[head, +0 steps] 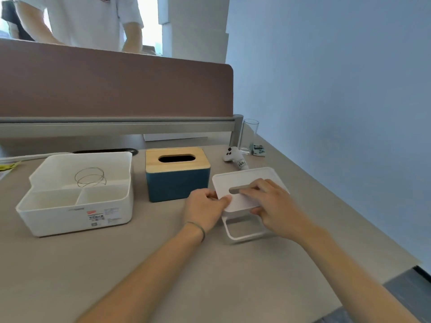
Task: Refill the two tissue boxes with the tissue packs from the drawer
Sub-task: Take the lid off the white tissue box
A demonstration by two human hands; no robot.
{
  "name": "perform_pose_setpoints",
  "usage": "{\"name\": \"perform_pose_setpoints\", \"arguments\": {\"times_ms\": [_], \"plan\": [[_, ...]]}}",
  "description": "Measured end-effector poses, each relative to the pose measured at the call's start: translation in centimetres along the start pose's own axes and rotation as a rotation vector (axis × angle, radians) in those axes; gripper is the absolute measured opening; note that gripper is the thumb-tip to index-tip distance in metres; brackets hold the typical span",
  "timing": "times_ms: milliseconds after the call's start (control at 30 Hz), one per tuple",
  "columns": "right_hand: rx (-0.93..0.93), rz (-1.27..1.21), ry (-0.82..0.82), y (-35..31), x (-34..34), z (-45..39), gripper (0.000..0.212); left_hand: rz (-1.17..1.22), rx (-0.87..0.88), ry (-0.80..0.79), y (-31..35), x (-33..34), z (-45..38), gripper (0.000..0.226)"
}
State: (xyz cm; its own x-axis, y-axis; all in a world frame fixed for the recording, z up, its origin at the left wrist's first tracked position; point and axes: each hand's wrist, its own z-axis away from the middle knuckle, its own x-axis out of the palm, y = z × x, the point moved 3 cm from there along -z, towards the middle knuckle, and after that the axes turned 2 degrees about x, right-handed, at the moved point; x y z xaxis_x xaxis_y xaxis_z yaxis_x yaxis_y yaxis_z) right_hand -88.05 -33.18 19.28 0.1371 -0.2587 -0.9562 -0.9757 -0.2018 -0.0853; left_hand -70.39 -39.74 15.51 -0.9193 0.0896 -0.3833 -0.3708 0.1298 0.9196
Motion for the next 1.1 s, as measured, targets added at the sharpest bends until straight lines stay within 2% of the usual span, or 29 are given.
{"name": "perform_pose_setpoints", "arguments": {"times_ms": [100, 333, 467, 567, 733, 833, 967, 1100], "plan": [[0.022, -0.014, -0.059, 1.3, 1.4, 0.0, 0.062, -0.237, 0.012, -0.009, -0.3, 0.5, -0.5, 0.042], [0.062, -0.027, -0.129, 2.9, 3.5, -0.2, 0.053, -0.545, 0.019, -0.037, 0.0, 1.4, -1.0, 0.047], [0.073, -0.048, -0.101, 3.0, 3.6, 0.0, 0.049, -0.621, 0.05, -0.029, 0.1, 1.4, -0.8, 0.045], [0.094, -0.083, 0.001, 2.0, 2.5, -0.2, 0.042, -0.669, 0.106, -0.017, 0.6, 0.9, -0.3, 0.044], [0.051, -0.148, 0.208, -2.3, 0.0, -1.7, 0.041, -0.649, 0.386, 0.059, 2.2, -2.1, 0.5, 0.029], [0.018, -0.185, 0.265, -5.4, -0.9, -3.3, 0.044, -0.657, 0.536, 0.126, 3.0, -5.1, 1.1, 0.033], [-0.046, -0.239, 0.277, -10.2, -1.2, -5.5, 0.046, -0.693, 0.571, 0.243, 2.7, -10.3, 1.4, 0.033], [-0.149, -0.314, 0.282, -16.6, -1.0, -7.7, 0.044, -0.768, 0.525, 0.336, 1.4, -16.5, 2.2, 0.033]]}}
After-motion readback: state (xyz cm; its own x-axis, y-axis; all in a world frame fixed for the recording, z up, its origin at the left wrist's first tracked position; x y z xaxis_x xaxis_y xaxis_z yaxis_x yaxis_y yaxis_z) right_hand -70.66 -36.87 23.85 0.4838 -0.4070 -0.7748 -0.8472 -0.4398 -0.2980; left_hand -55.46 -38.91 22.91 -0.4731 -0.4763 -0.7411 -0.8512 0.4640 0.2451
